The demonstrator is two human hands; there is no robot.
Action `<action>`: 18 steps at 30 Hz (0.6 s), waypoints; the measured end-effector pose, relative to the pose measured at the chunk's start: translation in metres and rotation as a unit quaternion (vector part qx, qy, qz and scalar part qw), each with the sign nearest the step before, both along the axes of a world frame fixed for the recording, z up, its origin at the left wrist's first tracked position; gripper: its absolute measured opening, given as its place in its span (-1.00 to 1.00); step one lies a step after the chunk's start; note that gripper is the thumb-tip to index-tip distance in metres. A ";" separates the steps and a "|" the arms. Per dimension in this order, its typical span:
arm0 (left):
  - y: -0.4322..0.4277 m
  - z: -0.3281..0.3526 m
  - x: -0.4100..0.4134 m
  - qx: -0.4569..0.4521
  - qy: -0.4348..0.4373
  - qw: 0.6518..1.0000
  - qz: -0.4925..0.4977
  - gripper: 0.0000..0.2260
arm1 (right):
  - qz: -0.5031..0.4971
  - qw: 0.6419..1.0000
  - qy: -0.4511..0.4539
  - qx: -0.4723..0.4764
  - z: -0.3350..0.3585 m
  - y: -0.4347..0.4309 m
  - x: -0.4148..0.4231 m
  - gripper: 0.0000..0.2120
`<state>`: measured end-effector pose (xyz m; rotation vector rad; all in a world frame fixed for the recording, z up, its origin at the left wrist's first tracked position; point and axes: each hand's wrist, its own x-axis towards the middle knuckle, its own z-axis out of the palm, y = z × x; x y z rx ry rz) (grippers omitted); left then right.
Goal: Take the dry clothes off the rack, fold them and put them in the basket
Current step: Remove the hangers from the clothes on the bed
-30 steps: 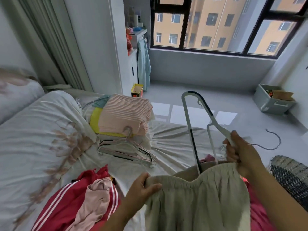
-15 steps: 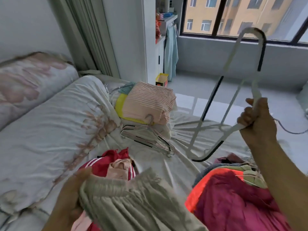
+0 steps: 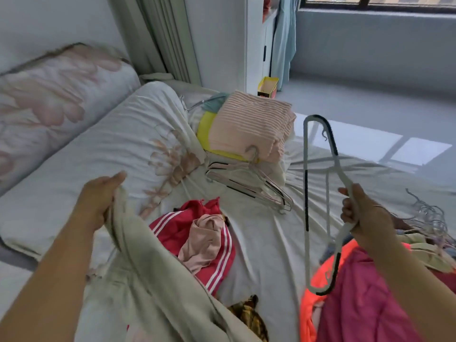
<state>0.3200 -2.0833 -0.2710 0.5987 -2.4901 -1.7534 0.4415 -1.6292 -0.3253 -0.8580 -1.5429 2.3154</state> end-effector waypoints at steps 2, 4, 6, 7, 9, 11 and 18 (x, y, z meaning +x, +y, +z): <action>0.034 -0.037 -0.019 -0.124 -0.031 0.989 -0.071 -0.68 | 0.038 0.998 -0.012 0.054 -0.008 -0.013 -0.005 -0.72; 0.059 -0.093 -0.026 -0.202 -0.093 0.966 -0.135 -0.58 | 0.078 0.991 -0.042 0.103 -0.020 -0.023 -0.011 -0.83; 0.081 -0.149 -0.022 -0.272 -0.119 0.928 -0.223 -0.39 | 0.107 0.982 -0.066 0.142 -0.039 -0.029 -0.016 -0.91; 0.090 -0.176 -0.013 -0.300 -0.151 0.901 -0.276 -0.36 | 0.108 0.979 -0.076 0.156 -0.051 -0.031 -0.019 -0.88; 0.107 -0.212 0.016 -0.329 -0.201 0.839 -0.385 -0.34 | 0.104 0.974 -0.107 0.171 -0.073 -0.033 -0.025 -0.83; 0.115 -0.237 0.040 -0.340 -0.233 0.801 -0.434 -0.37 | 0.113 0.968 -0.134 0.179 -0.090 -0.037 -0.033 -0.82; 0.141 -0.298 0.035 -0.422 -0.129 0.654 -0.614 -0.43 | 0.169 0.943 -0.178 0.226 -0.143 -0.051 -0.106 -0.76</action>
